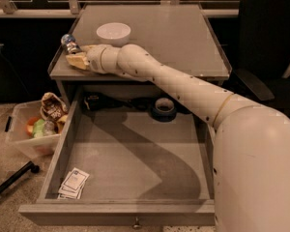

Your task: Place redbull can into top drawer

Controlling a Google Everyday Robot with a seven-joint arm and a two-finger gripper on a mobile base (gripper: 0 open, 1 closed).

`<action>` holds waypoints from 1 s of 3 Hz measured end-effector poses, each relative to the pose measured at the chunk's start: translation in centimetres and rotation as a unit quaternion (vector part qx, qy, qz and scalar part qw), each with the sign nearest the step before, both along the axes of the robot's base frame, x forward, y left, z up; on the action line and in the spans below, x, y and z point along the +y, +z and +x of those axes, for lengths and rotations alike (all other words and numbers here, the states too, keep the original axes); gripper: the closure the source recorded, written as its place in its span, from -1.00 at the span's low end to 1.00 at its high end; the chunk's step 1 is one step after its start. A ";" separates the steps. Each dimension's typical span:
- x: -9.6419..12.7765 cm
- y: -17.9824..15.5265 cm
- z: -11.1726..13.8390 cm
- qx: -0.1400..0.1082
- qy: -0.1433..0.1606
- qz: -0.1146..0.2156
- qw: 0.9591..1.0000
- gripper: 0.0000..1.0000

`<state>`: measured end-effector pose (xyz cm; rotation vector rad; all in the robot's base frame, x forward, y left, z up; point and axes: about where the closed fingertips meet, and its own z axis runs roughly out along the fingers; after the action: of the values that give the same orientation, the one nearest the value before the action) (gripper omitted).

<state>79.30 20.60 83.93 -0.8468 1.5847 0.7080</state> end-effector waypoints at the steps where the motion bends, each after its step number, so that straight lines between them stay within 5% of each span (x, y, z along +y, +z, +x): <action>1: 0.0 0.1 0.0 0.005 -0.007 0.003 1.000 -0.22; 2: 0.0 0.3 0.0 0.006 -0.014 0.004 1.000 -0.16; 3: -0.2 0.4 0.0 0.005 -0.021 0.006 1.000 0.31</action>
Offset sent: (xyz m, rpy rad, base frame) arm 0.0019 -0.0068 0.0060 0.0115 0.0104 -0.0526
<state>79.27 20.39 84.37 -0.8002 1.6012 0.6912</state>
